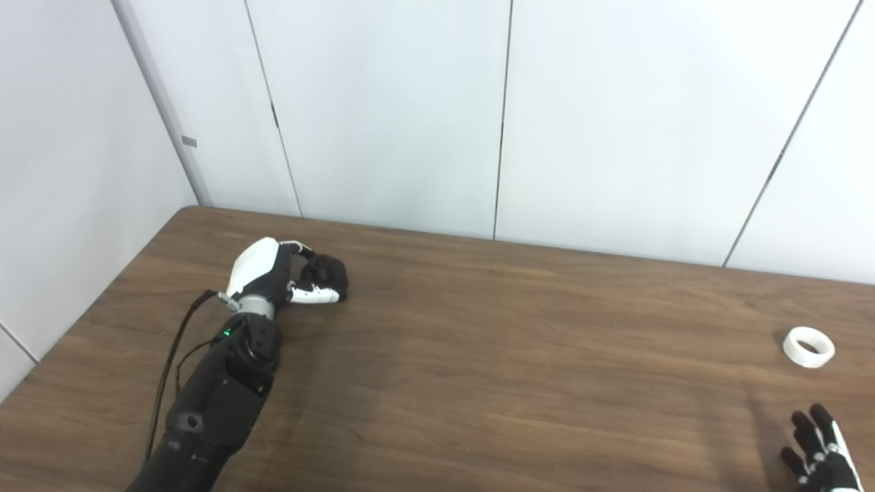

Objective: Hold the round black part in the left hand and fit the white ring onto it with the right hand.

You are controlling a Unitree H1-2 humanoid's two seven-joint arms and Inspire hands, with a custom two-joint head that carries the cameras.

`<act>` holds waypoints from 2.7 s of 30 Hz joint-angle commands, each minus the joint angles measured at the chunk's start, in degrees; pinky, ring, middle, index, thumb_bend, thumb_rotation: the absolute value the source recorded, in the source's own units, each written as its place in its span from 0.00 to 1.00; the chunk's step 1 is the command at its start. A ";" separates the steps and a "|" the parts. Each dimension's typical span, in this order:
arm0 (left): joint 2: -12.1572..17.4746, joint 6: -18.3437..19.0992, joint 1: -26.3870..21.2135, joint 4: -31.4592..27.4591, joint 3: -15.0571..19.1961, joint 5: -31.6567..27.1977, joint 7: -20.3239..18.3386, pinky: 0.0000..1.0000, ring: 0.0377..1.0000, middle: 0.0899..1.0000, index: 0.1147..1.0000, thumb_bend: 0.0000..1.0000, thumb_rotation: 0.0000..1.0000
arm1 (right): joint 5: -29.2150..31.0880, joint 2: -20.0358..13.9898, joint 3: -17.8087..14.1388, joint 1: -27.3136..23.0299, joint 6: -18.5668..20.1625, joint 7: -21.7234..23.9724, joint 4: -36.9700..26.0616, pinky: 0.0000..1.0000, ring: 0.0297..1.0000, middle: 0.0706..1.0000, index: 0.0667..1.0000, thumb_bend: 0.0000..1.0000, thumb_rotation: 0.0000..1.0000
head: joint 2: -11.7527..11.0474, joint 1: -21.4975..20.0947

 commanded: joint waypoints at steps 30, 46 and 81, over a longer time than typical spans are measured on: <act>1.19 -3.08 -2.31 0.56 0.79 -0.48 2.89 0.89 0.89 0.78 0.42 0.52 0.04 | 1.47 -0.88 -0.63 0.06 -1.42 0.36 -0.92 1.00 1.00 0.96 1.00 0.55 1.00 | 0.60 0.29; 2.71 -3.36 0.53 -6.70 -0.76 2.41 2.15 0.83 0.88 0.76 0.42 0.52 0.04 | 1.49 -1.09 0.16 -0.05 -0.74 1.01 -1.56 1.00 1.00 0.96 1.00 0.52 1.00 | 1.94 -1.84; -5.70 -1.07 18.20 -48.54 -12.86 14.96 -16.21 0.91 0.88 0.78 0.42 0.52 0.06 | -1.41 1.34 1.50 -0.28 5.06 -1.08 -6.13 1.00 0.96 0.93 0.99 0.59 1.00 | 9.38 -12.31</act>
